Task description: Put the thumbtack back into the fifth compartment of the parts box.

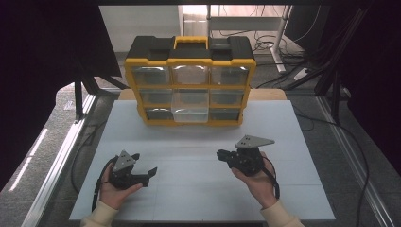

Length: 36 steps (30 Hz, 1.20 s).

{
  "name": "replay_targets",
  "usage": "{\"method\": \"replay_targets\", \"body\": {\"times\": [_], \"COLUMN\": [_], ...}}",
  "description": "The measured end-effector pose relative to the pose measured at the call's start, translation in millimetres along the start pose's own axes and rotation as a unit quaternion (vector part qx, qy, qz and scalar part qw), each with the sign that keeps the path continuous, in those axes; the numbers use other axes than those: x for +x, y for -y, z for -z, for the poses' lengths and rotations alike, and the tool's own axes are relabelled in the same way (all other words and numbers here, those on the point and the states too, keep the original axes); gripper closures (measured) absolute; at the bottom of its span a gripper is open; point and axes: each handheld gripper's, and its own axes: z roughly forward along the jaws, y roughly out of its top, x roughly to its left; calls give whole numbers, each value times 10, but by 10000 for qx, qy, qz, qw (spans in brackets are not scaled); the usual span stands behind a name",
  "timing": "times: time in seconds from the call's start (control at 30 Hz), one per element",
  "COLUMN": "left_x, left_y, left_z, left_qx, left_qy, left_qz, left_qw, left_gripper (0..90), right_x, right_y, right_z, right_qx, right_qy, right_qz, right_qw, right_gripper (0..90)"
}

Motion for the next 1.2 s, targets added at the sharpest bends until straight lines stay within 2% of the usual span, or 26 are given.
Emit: {"method": "replay_targets", "body": {"times": [0.13,0.37,0.8,1.2], "left_x": [6,14,17,30], "left_y": [0,0,-3,-1], "left_z": [2,2,12,9], "left_qx": [-7,-9,-22,2], "left_qy": [-1,0,5,16], "left_qz": [-8,-2,-16,-15], "left_qw": [10000,10000,10000,10000], "left_gripper": [130,130,133,131], "right_x": [-55,-142,-278,-339], "right_y": [-200,-462,-819,-1188], "right_z": [48,43,-200,-366], "right_qx": [-204,-369,-401,-424], "right_qy": [51,89,161,262], "right_qz": [4,-19,5,167], "right_qw": [9998,9993,9991,9986], "right_gripper": [835,835,835,835]}}
